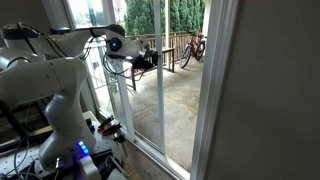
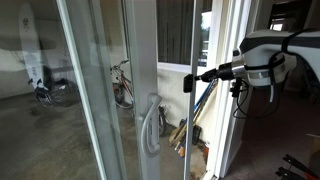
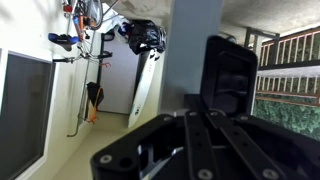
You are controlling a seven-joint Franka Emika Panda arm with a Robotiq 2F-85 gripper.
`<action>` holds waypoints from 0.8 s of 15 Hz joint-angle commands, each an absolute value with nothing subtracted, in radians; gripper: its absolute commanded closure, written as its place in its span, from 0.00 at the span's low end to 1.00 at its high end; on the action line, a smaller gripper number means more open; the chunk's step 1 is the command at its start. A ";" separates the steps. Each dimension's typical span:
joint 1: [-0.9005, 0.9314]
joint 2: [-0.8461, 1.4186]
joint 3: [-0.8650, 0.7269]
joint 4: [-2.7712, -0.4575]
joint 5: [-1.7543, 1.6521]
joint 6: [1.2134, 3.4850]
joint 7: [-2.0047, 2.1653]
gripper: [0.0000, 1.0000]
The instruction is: Slide the glass door to the right.
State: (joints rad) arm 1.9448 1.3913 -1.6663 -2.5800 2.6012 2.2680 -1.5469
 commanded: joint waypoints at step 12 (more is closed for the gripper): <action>1.953 1.417 -1.661 -2.549 2.600 2.248 -1.514 1.00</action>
State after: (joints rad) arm 1.9325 1.3916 -1.6609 -2.5638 2.6011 2.2662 -1.5468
